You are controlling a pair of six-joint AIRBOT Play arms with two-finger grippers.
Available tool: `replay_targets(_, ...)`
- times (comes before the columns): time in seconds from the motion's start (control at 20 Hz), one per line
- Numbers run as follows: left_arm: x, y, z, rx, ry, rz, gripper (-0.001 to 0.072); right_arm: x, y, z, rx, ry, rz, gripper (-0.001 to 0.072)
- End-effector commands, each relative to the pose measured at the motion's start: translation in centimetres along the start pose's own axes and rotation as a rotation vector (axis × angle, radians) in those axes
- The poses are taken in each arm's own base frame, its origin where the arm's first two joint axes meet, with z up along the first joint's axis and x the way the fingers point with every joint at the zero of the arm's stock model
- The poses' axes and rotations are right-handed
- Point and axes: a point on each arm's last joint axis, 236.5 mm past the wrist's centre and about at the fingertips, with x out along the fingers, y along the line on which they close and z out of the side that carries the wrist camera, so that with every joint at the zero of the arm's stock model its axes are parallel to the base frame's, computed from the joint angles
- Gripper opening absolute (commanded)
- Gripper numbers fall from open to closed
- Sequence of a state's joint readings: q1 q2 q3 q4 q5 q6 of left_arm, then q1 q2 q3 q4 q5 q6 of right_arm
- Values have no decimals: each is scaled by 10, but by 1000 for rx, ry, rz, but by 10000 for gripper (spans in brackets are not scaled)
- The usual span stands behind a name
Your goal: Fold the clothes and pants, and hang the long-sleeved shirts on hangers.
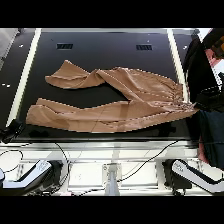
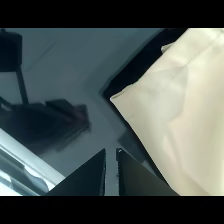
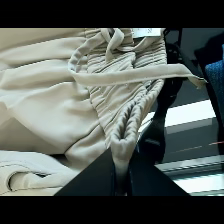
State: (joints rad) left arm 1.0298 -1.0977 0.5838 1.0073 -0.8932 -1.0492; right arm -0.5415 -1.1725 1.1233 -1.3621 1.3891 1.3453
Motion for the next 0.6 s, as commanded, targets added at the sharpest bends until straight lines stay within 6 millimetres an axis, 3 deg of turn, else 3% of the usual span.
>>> replay_targets(0.0, 11, 5, -9, -12, 36, 26, 91, 0, 0, 1, 0, -3, 0, 44)
replay_targets(0.1, 23, 8, -22, -20, 102, 44, 116, 0, 0, 1, 0, -3, 0, 44)
replay_targets(0.3, 44, 0, -26, -36, 128, 29, 389, 0, 0, 0, 0, -2, 0, 44)
replay_targets(0.55, 49, -20, -1, -86, 27, -16, 389, 0, 0, 0, 0, -2, 0, 44)
